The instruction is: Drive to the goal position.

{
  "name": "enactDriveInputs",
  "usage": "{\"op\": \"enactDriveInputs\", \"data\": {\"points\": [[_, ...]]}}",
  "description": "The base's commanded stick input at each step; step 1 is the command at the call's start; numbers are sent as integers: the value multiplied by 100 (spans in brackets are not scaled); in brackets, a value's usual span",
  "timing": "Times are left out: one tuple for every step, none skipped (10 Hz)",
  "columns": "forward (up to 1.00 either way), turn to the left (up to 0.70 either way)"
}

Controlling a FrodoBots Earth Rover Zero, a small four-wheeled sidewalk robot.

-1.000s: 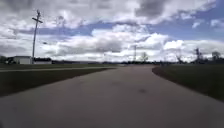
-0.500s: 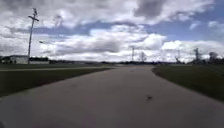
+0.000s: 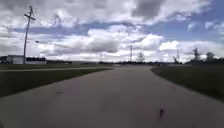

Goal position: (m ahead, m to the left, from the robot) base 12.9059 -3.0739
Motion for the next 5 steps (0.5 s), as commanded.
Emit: {"op": "enactDriveInputs", "data": {"points": [[100, -10], [100, -10], [100, -10], [100, -10], [100, -10]]}}
